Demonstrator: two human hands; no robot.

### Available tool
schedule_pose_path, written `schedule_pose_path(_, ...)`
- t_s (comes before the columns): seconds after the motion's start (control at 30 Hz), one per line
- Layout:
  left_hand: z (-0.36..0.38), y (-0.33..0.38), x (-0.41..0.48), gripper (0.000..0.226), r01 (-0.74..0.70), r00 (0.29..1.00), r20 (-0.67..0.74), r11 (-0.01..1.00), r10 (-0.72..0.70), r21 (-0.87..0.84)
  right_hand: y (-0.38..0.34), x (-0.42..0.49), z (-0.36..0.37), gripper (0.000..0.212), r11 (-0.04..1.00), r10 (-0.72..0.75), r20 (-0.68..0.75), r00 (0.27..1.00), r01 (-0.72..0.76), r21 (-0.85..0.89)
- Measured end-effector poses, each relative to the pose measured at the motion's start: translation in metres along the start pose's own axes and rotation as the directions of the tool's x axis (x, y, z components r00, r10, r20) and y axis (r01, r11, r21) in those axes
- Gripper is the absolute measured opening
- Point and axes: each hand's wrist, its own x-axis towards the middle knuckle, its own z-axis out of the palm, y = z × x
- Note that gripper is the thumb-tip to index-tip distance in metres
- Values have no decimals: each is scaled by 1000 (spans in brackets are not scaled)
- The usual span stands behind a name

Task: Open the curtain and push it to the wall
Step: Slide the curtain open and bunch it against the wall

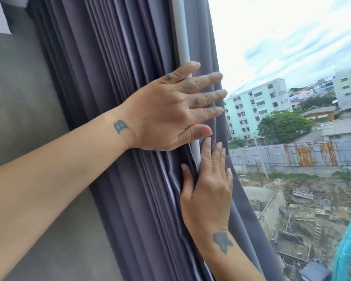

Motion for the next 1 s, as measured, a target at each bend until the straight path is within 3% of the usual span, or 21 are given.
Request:
schedule_pose_path(0.73, 124, -27, -146, 60, 98, 994, 53, 995, -97, -28, -19, -53, 179, 44, 984, -69, 149, 986, 91, -150)
schedule_pose_path(0.87, 139, -30, -166, 59, 130, 990, 55, 991, -128, -40, -23, -59, 203, 63, 982, -65, 181, 981, 95, -163)
schedule_pose_path(1.0, 150, -32, -186, 59, 158, 985, 79, 987, -155, -32, -32, -67, 223, 64, 982, -81, 199, 977, 112, -151)
